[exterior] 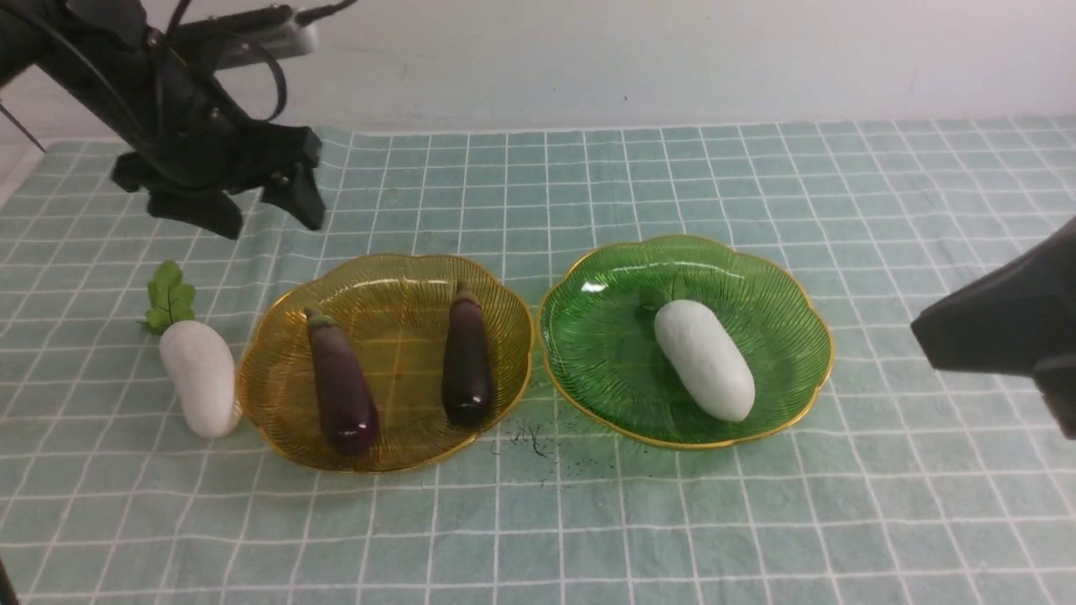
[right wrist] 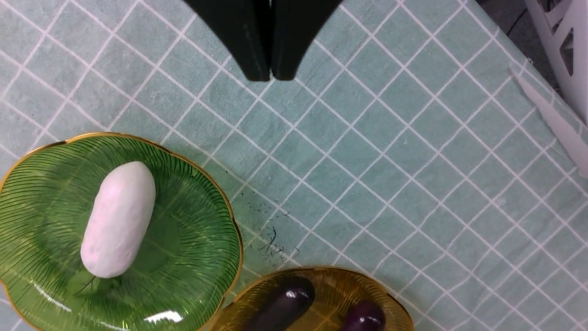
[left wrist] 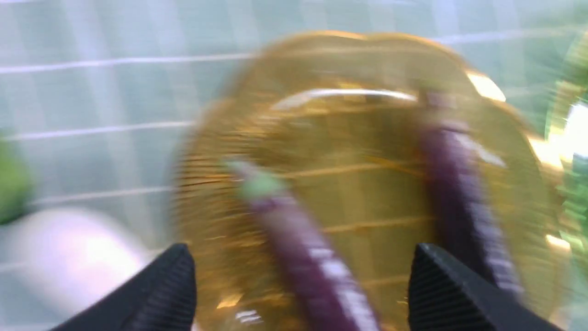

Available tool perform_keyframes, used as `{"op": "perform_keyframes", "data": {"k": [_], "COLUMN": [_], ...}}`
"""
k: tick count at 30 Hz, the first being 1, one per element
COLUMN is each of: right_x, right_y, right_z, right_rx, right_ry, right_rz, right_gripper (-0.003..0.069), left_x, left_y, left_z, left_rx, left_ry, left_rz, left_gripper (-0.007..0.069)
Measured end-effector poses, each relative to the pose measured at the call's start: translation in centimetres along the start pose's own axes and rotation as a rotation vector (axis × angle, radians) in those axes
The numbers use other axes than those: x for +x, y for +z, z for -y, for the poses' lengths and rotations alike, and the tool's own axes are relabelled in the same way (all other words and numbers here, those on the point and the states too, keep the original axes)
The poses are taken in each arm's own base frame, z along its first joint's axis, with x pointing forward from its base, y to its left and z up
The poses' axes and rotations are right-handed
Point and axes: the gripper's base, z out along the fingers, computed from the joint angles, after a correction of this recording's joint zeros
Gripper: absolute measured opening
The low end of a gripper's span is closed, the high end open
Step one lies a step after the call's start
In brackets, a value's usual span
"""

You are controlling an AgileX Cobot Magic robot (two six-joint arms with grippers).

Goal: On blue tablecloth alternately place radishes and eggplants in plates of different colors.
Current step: 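Pick up the white radish and place it on the plate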

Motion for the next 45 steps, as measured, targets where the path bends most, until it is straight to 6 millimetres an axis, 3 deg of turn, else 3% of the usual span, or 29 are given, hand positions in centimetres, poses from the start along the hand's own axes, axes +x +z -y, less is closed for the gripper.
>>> {"op": "perform_keyframes", "data": {"k": [3,6,9,17,27,33,36,38,45], "right_x": [0.5,1.1,1.5,1.8,1.8,1.8,1.8,1.8,1.8], "right_y": [0.6,1.4,2.0,2.2,2.2,2.2,2.2,2.2,2.2], "right_z": [0.1,0.1,0.2,0.2,0.2,0.2,0.2,0.1,0.1], "right_rx": [-0.003,-0.007,-0.008,-0.010,-0.011,-0.012,-0.017,-0.023,-0.022], "right_ry": [-0.004,-0.006,-0.009,-0.026,-0.032,-0.031,-0.029,-0.026,-0.040], "right_rz": [-0.025,-0.057,-0.082,-0.094,-0.094,-0.094,-0.093,-0.091,-0.092], "right_gripper": [-0.0015,-0.0015,-0.0015,-0.0015,-0.0015,-0.0015,-0.0015,-0.0015,-0.0015], "left_x": [-0.1,0.0,0.2,0.8,1.4,2.3,2.5,2.5,0.2], "left_y": [0.2,2.0,4.8,9.5,10.8,13.2,13.8,13.7,11.5], "left_z": [-2.5,-3.9,-4.4,-5.2,-6.1,-6.6,-6.8,-7.1,-7.2], "left_rx": [-0.111,-0.150,-0.152,-0.177,-0.253,-0.278,-0.299,-0.318,-0.353], "left_ry": [-0.101,-0.156,-0.178,-0.264,-0.266,-0.266,-0.255,-0.228,-0.137], "left_rz": [-0.010,-0.055,-0.116,-0.195,-0.261,-0.338,-0.353,-0.350,-0.261], "left_gripper": [0.0537,0.0537,0.0537,0.0564,0.0570,0.0568,0.0531,0.0463,0.0461]}}
